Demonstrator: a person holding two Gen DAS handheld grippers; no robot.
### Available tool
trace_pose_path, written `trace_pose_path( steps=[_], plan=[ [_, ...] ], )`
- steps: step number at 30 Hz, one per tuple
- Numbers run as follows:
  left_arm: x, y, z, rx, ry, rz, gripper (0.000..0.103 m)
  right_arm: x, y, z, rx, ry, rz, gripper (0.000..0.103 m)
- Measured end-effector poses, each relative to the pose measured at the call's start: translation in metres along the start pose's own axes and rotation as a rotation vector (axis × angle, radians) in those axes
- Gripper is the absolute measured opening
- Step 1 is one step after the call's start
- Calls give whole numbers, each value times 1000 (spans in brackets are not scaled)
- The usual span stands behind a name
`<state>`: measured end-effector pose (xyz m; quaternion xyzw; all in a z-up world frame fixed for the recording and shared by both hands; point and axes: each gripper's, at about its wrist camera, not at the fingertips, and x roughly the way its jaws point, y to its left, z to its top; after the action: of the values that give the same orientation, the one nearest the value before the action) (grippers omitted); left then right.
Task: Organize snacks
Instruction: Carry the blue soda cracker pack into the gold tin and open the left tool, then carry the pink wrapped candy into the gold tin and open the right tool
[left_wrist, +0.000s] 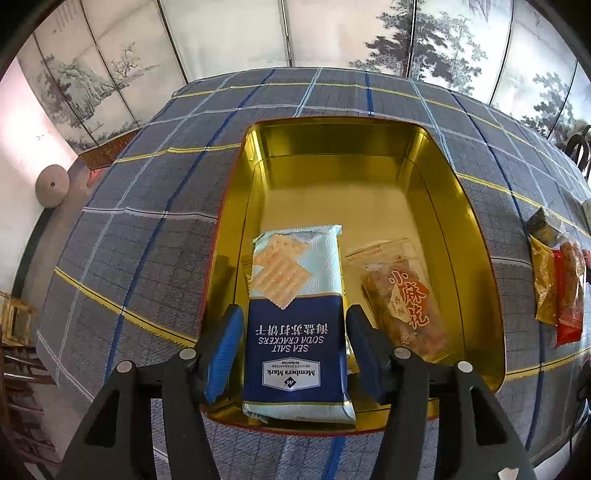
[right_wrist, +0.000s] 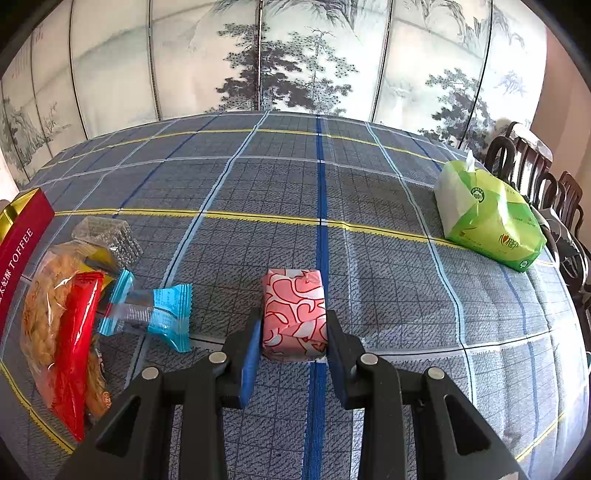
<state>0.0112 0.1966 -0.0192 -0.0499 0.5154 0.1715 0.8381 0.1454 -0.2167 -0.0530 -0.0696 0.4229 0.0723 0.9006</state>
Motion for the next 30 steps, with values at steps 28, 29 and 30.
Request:
trace_pose_path(
  steps=[28,29,30],
  plan=[
    [-39,11,-16,-45,-70,10,85,1,0,4,75,24,-26,31],
    [-39,12,-16,-47,-69,6,85,0,0,5,80,22,-28,31],
    [-38,13,-17,-50,-68,6,85,-1,0,5,84,21,-31,31]
  ],
)
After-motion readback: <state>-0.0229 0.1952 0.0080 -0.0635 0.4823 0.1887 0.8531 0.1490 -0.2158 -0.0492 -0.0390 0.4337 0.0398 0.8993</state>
